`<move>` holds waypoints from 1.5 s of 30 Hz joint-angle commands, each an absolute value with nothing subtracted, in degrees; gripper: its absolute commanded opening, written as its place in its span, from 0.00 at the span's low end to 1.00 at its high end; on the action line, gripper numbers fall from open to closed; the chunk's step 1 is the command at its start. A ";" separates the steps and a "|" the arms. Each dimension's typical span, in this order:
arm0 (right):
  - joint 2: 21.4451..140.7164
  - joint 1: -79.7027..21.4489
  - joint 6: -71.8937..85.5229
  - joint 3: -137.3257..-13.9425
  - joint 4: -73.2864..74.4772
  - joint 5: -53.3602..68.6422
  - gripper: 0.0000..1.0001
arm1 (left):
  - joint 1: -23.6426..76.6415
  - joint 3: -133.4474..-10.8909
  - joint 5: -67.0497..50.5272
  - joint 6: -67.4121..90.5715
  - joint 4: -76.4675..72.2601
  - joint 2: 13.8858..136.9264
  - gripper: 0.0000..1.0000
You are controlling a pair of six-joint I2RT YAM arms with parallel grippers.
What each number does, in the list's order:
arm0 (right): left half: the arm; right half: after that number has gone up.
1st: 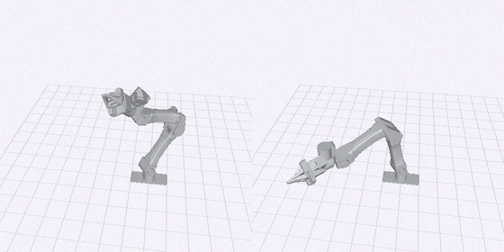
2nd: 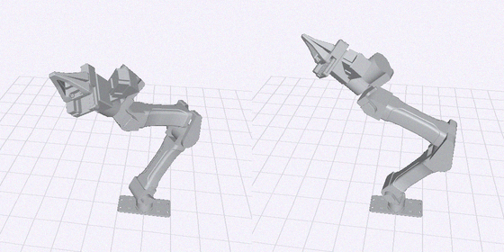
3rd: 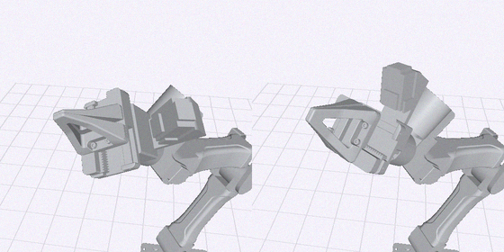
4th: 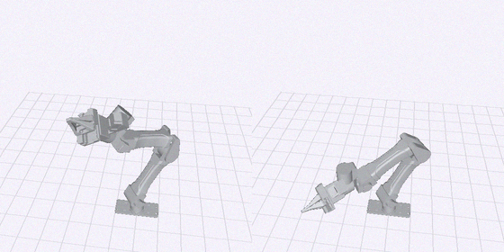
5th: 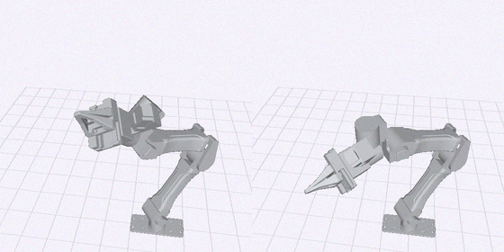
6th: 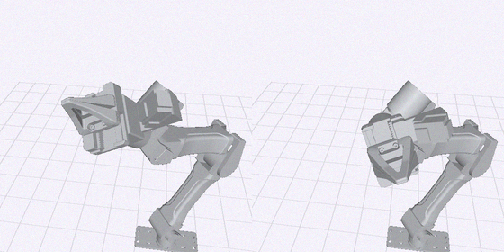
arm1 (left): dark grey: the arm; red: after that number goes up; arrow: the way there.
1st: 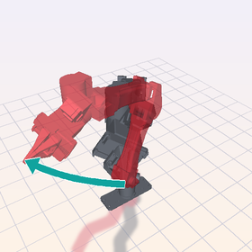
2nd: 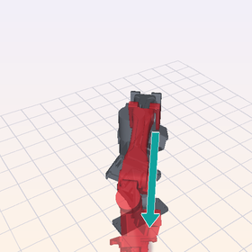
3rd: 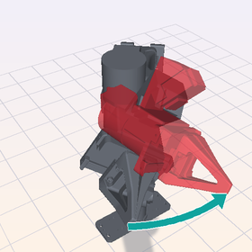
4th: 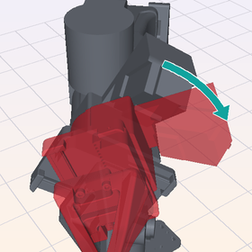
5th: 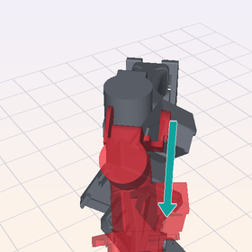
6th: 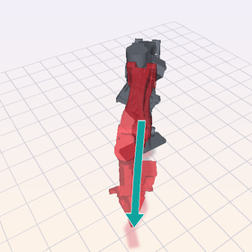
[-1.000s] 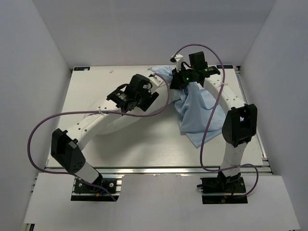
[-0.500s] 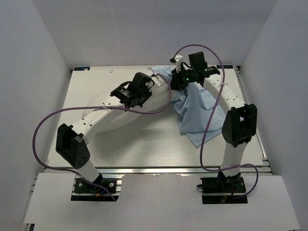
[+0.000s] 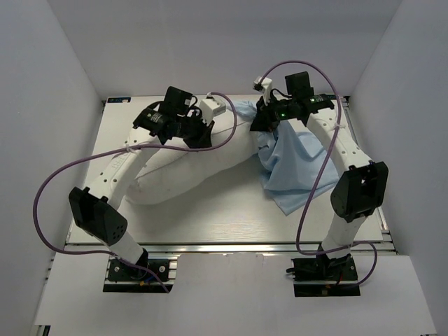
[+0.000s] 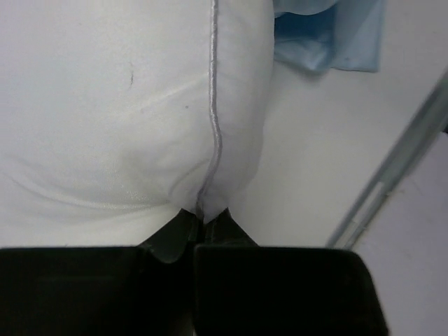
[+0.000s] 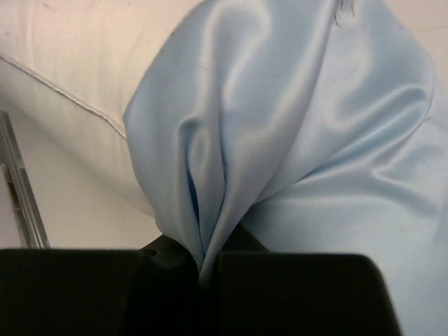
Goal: Put the pillow into the pillowcase
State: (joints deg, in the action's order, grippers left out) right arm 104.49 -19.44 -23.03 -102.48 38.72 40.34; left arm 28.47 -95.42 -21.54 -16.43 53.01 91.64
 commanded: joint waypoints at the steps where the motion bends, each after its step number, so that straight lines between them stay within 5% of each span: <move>1: 97.83 -20.57 -25.92 -102.31 40.69 51.32 0.02 | 29.53 -100.81 -39.98 -12.40 55.19 88.86 0.00; 11: 93.96 -20.48 -29.10 -101.52 52.99 55.55 0.01 | 29.27 -107.58 -51.68 -3.34 58.28 88.33 0.00; 18: 95.97 -20.39 -20.48 -98.70 44.22 40.44 0.05 | 20.40 -98.18 -45.19 -0.79 52.49 90.35 0.00; 21: 99.74 -20.39 -19.78 -102.03 43.24 36.22 0.16 | 16.71 -96.16 -42.98 -0.62 50.20 94.12 0.00; 27: 106.26 -20.30 -22.23 -111.09 42.11 29.80 0.57 | 13.80 -97.29 -38.33 0.44 48.70 101.42 0.00; 36: 103.99 -20.22 -25.31 -114.10 30.34 18.20 0.89 | 12.04 -98.08 -35.33 1.23 44.91 107.66 0.00; 45: 84.48 -20.04 -29.44 -92.65 11.08 19.94 0.89 | 10.46 -98.35 -36.30 1.67 42.89 111.36 0.00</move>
